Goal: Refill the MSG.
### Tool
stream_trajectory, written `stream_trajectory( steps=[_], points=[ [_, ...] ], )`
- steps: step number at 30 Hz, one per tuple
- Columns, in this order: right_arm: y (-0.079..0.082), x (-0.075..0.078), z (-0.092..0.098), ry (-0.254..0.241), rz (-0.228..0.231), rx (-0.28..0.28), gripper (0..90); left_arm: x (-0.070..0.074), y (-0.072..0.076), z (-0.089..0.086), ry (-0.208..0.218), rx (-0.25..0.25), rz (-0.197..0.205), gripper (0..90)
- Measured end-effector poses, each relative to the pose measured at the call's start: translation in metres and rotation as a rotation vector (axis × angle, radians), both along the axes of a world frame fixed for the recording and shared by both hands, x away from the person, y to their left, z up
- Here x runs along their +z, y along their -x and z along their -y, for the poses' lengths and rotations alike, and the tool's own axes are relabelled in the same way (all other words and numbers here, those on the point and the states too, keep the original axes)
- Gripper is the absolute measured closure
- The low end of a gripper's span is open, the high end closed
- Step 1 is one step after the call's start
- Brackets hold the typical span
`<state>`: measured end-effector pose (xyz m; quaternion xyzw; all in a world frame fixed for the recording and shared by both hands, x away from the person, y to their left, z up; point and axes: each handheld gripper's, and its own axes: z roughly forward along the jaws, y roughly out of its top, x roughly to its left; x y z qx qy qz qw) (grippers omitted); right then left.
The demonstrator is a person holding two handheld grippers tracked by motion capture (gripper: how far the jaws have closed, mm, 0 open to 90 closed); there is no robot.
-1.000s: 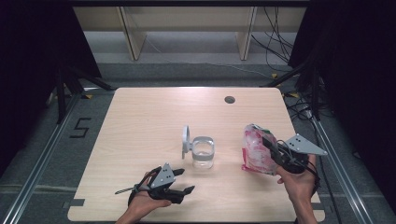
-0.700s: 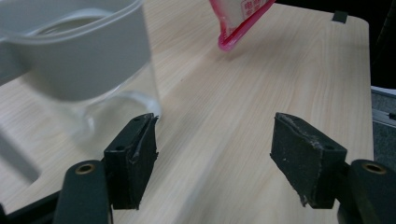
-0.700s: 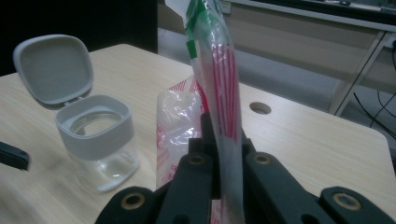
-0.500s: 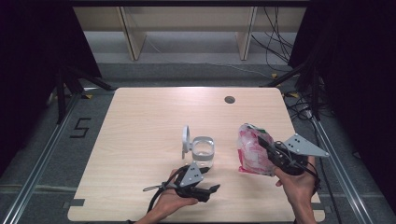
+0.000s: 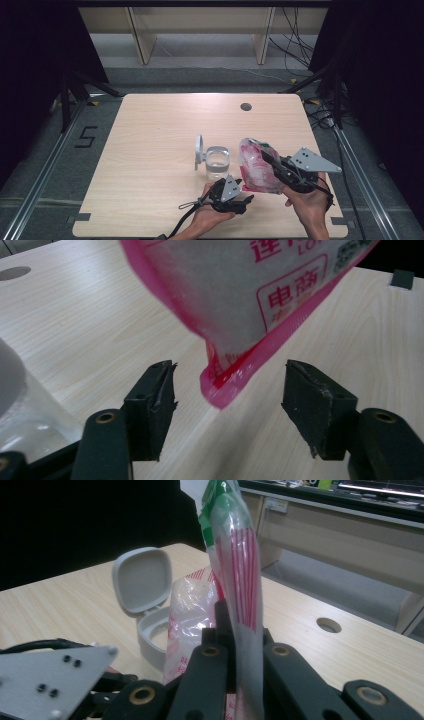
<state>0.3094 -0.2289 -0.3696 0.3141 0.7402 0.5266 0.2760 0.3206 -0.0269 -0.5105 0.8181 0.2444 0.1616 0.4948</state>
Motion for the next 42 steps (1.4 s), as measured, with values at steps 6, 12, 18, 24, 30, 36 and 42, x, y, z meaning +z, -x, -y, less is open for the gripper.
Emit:
stream_trajectory(
  steps=[6, 12, 18, 24, 30, 36, 42],
  points=[
    [0.001, 0.002, -0.007, 0.013, 0.015, 0.027, 90.0, 0.000, -0.003, 0.003, 0.054, 0.000, 0.015, 52.7],
    [0.000, 0.009, -0.009, 0.011, 0.023, 0.029, 90.0, 0.008, -0.001, 0.002, 0.077, 0.048, 0.018, 65.0],
    [-0.004, 0.020, -0.014, -0.004, 0.038, 0.024, 90.0, 0.014, 0.009, 0.004, 0.139, 0.077, -0.014, 72.6],
    [-0.017, 0.026, -0.028, 0.020, 0.049, 0.043, 90.0, 0.014, 0.007, 0.002, 0.153, 0.115, 0.006, 74.5],
    [-0.030, 0.023, -0.037, -0.010, 0.018, 0.048, 90.0, 0.010, 0.003, -0.002, 0.228, 0.144, -0.050, 74.7],
    [-0.040, 0.022, -0.044, -0.001, 0.005, 0.043, 90.0, 0.008, 0.002, 0.000, 0.242, 0.165, -0.056, 75.1],
    [-0.047, 0.020, -0.050, -0.014, 0.001, 0.030, 90.0, 0.007, 0.000, 0.002, 0.275, 0.185, -0.075, 75.3]
  ],
)
